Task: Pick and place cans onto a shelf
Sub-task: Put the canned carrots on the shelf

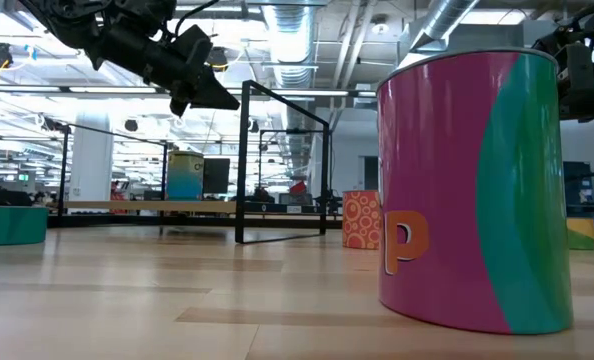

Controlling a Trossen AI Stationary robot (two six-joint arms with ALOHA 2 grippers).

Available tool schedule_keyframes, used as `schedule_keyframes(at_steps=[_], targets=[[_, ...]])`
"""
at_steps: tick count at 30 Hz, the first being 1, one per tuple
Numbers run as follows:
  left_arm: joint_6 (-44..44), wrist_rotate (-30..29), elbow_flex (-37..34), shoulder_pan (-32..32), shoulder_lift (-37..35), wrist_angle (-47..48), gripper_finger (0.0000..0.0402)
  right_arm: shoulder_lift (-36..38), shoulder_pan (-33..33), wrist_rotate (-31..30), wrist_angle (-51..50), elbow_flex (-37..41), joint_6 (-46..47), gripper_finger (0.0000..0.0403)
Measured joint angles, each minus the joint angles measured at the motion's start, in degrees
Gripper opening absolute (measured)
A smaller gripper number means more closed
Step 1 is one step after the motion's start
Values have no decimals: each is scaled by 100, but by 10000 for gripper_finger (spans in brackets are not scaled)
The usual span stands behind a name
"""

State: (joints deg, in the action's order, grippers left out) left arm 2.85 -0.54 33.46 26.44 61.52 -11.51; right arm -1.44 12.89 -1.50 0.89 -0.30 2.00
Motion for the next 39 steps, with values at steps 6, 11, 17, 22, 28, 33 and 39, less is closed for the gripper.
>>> schedule_keyframes(at_steps=[6,11,17,22,28,33,39], targets=[[98,-172,-1,-2,2,-285,2,0,2,0,0,-2,0,17],[66,-318,2,50,0,-516,2,0,0,0,0,-1,0,17],[-408,-257,2,127,0,-800,2,1,1,0,0,-2,0,17],[-822,291,2,-39,0,-901,2,-1,1,0,0,-1,0,17],[-955,324,2,-342,-59,-920,2,1,2,0,0,-2,0,17],[-888,446,4,-569,-55,-884,2,0,1,0,0,-2,0,17],[-909,436,4,-805,-153,-836,2,1,0,0,0,-2,0,17]])
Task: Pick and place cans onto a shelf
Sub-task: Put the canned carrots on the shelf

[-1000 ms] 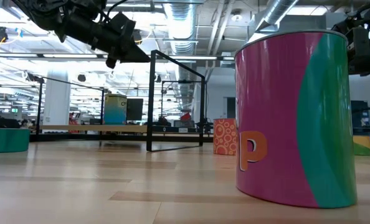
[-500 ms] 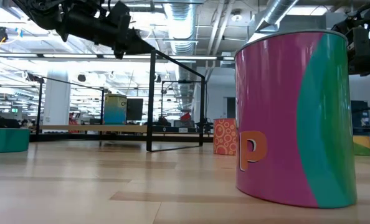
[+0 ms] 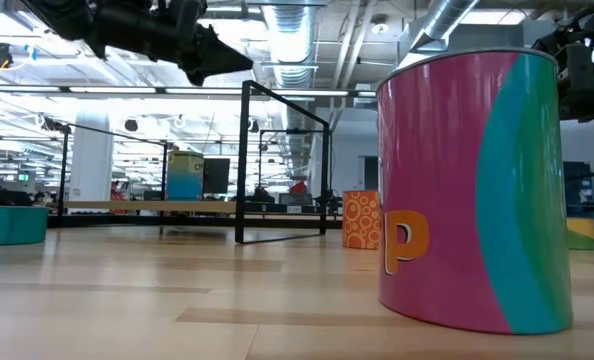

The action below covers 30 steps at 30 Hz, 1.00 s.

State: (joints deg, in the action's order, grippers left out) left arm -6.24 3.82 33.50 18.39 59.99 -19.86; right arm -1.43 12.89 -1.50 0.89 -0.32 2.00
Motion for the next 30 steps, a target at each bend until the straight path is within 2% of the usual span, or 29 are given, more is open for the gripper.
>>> schedule_keyframes(at_steps=[4,8,14,22,26,30], targets=[[7,-34,0,-74,-207,375,2,0,0,0,0,1,0,17],[7,-337,0,-120,-397,798,2,0,0,0,0,1,0,17],[194,-559,0,-118,-423,1323,2,0,0,0,0,0,0,17],[676,-1056,-5,-116,-287,1344,2,-1,1,0,0,1,0,17],[693,-895,7,-116,29,1118,2,-2,1,0,0,0,0,17],[601,-599,2,-118,681,802,2,-2,1,0,0,0,0,17]])
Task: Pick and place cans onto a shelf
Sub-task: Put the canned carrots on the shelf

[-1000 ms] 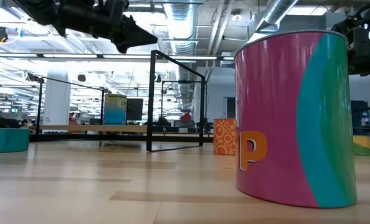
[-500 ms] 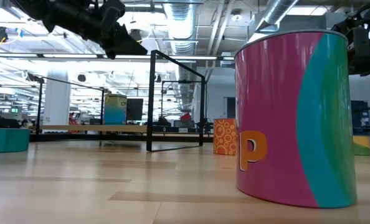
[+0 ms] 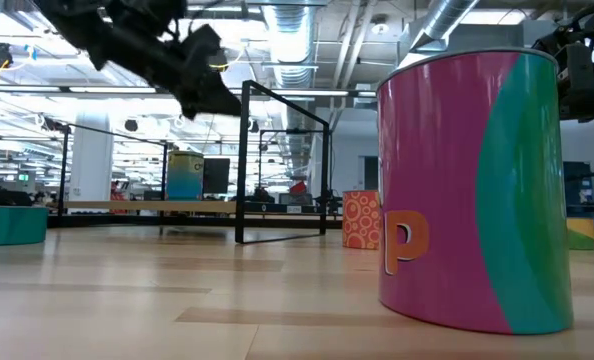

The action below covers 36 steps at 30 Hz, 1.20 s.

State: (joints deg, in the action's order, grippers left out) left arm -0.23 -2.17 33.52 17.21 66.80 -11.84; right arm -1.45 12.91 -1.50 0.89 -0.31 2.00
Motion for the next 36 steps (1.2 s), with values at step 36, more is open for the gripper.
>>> schedule_keyframes(at_steps=[36], targets=[[-57,-1016,38,893,304,558,2,0,-2,0,0,0,0,17]])
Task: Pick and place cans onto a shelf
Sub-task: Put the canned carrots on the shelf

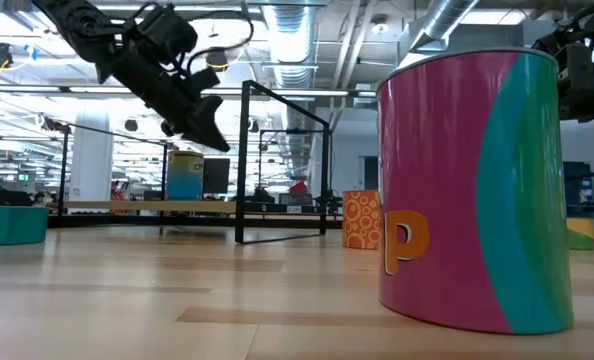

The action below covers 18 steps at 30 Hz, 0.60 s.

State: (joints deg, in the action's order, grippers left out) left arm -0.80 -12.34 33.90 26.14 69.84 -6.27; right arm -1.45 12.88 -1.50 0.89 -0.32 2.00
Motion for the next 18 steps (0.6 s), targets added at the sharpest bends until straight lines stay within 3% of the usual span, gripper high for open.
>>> schedule_keyframes(at_steps=[10,18], targets=[[115,1278,-692,-392,-205,-1836,2,0,1,0,0,0,0,17],[-89,2009,-801,-512,-205,-2312,2,0,2,0,0,1,0,17]])
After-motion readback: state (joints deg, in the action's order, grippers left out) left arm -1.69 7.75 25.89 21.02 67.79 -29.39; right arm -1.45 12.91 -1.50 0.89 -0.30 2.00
